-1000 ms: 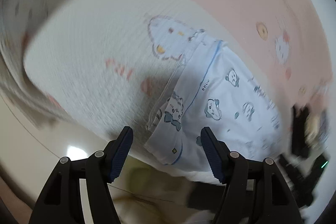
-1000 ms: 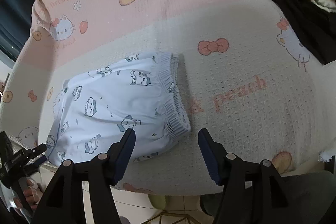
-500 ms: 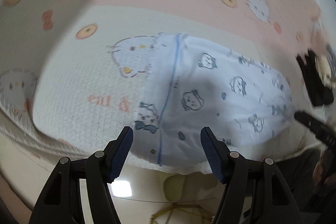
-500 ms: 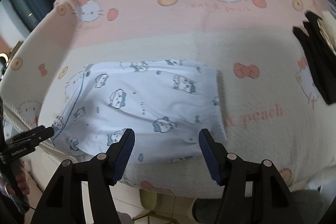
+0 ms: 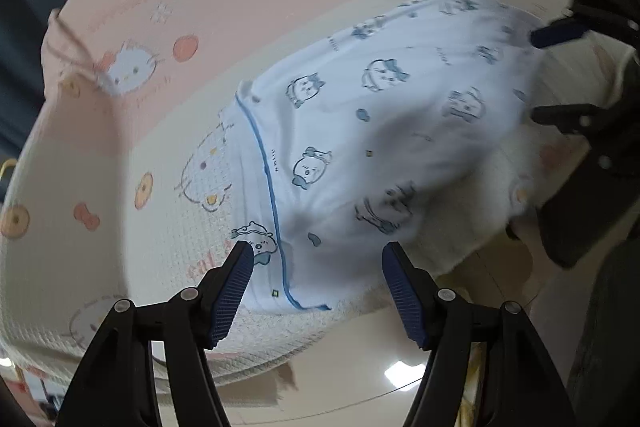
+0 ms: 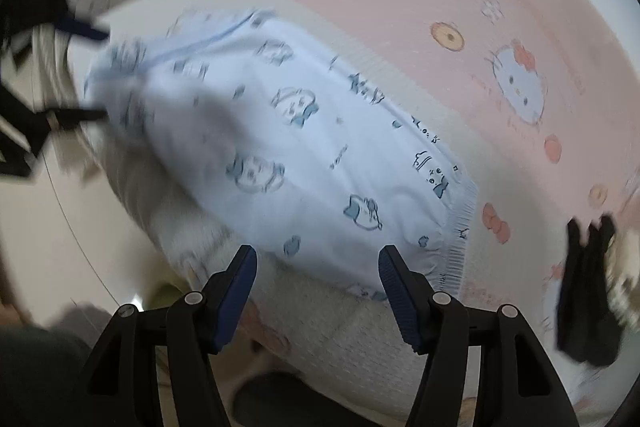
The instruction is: Fold clothes
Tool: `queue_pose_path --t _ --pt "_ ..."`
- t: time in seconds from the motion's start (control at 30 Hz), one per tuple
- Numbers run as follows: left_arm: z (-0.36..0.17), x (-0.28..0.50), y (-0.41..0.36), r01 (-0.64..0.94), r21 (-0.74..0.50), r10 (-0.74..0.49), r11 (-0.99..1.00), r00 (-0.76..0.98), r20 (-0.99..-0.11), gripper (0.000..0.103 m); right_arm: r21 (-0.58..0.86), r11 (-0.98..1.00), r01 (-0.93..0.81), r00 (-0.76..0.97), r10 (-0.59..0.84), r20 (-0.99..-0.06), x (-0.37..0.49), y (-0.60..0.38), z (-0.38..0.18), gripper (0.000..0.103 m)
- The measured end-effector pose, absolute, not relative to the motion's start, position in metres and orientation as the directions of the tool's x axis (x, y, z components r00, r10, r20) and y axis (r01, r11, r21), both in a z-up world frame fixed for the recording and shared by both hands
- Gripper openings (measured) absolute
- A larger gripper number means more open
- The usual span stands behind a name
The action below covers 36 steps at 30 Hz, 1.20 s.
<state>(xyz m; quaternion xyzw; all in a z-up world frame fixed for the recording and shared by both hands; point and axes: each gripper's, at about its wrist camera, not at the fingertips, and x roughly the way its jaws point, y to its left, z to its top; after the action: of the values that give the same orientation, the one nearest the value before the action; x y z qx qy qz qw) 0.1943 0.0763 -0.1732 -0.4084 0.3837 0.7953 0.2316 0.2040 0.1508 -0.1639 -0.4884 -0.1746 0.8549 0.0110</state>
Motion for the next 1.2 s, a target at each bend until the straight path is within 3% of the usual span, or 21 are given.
queue_pose_path --t 0.2,0.37,0.57,0.93,1.07,1.2 --pt "-0.193 0.206 0.080 -0.685 0.546 0.010 -0.483 -0.628 -0.778 0.065 -0.448 -0.858 0.251 -0.523 0.269 -0.808 0.210 0.135 -0.181 0.063" --pt "-0.204 0.208 0.073 -0.698 0.553 -0.010 -0.454 -0.617 -0.787 0.065 -0.553 -0.774 0.308 -0.561 0.322 -0.763 0.216 0.132 -0.189 0.063" --pt "-0.213 0.210 0.072 -0.660 0.649 -0.038 -0.378 -0.690 -0.723 0.065 -0.657 -0.670 0.346 -0.591 0.389 -0.707 0.223 0.135 -0.204 0.063" --pt "-0.221 0.216 0.113 -0.636 0.726 0.033 -0.262 -0.757 -0.652 0.065 -0.817 -0.430 0.383 -0.735 0.394 -0.552 0.213 0.099 -0.218 0.063" --pt "-0.227 0.226 0.107 -0.570 0.796 0.066 -0.202 -0.819 -0.570 0.083 -0.855 -0.367 0.366 -0.764 0.405 -0.501 0.218 0.102 -0.226 0.064" --pt "-0.223 0.226 0.091 -0.554 0.791 0.108 -0.261 -0.831 -0.546 0.089 -0.860 -0.374 0.347 -0.759 0.426 -0.492 0.218 0.111 -0.227 0.065"
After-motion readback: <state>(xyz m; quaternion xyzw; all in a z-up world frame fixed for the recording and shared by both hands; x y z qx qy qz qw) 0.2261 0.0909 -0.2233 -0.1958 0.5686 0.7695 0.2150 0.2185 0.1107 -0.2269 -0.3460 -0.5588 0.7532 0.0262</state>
